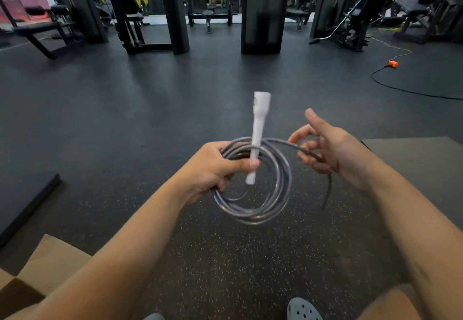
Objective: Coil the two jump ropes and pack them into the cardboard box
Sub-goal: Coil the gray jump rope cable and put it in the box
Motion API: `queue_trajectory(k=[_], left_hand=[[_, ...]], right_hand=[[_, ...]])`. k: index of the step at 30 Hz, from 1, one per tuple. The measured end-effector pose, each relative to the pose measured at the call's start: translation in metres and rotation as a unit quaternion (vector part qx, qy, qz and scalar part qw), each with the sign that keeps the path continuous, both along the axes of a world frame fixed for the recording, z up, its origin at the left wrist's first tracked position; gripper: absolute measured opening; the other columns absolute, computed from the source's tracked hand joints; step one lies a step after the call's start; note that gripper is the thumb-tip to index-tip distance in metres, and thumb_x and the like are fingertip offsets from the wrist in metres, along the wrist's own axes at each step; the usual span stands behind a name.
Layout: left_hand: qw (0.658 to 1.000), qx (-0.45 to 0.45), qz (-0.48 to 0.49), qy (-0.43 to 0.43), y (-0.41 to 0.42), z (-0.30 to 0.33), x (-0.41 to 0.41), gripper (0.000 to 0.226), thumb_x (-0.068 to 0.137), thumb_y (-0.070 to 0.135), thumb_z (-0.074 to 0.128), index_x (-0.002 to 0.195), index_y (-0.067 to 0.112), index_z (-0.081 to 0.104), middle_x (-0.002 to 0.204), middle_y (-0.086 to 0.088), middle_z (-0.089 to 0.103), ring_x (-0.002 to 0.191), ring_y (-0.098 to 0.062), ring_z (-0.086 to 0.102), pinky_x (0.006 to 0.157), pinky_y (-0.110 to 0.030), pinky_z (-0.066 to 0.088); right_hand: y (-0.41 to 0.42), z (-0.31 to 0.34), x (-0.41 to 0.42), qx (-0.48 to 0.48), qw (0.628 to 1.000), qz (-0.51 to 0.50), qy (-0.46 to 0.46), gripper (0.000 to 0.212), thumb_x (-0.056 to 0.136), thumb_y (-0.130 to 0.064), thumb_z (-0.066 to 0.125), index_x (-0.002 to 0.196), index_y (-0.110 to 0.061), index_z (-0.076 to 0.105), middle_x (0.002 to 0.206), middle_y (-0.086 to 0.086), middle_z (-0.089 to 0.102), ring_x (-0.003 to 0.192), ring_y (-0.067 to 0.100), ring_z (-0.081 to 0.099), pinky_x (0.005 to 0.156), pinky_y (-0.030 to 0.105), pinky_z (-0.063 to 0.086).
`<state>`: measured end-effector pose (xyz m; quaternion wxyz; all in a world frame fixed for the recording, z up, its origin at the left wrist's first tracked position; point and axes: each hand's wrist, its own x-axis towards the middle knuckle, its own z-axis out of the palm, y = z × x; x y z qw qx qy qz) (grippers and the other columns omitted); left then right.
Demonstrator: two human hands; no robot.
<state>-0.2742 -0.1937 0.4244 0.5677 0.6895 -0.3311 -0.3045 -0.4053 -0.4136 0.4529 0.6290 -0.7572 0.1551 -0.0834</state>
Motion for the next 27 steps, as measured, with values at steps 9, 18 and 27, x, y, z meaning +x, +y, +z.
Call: queue_trajectory(k=[9, 18, 27], left_hand=[[0.948, -0.150, 0.212, 0.183, -0.029, -0.011, -0.026, 0.023, 0.077, 0.024, 0.087, 0.090, 0.015, 0.071, 0.072, 0.002, 0.069, 0.040, -0.007, 0.038, 0.040, -0.022, 0.038], [0.986, -0.081, 0.087, 0.113, -0.010, 0.003, -0.010, 0.050, 0.071, 0.031, 0.084, 0.113, 0.014, 0.065, 0.078, 0.006, 0.066, 0.070, -0.015, 0.062, 0.082, -0.041, 0.055], [0.982, 0.082, 0.078, -0.151, 0.035, 0.036, 0.036, 0.126, 0.053, 0.064, 0.092, 0.155, 0.047, 0.019, 0.148, 0.012, 0.048, 0.134, -0.008, 0.049, 0.113, -0.037, 0.037]], right_hand=[[0.050, -0.023, 0.005, 0.079, 0.992, 0.084, -0.041, 0.056, 0.086, -0.062, 0.060, 0.124, -0.022, 0.068, 0.107, 0.011, 0.078, 0.091, 0.024, 0.070, 0.080, 0.037, 0.055], [0.038, -0.019, 0.014, 0.002, 0.999, 0.025, -0.041, 0.015, 0.098, -0.031, 0.065, 0.096, -0.017, 0.065, 0.061, -0.014, 0.053, 0.058, 0.000, 0.051, 0.054, 0.011, 0.039], [0.027, -0.010, 0.005, -0.144, 0.977, 0.153, 0.036, 0.025, 0.094, -0.037, 0.069, 0.089, -0.012, 0.068, 0.072, -0.005, 0.057, 0.072, 0.014, 0.049, 0.071, 0.033, 0.039]])
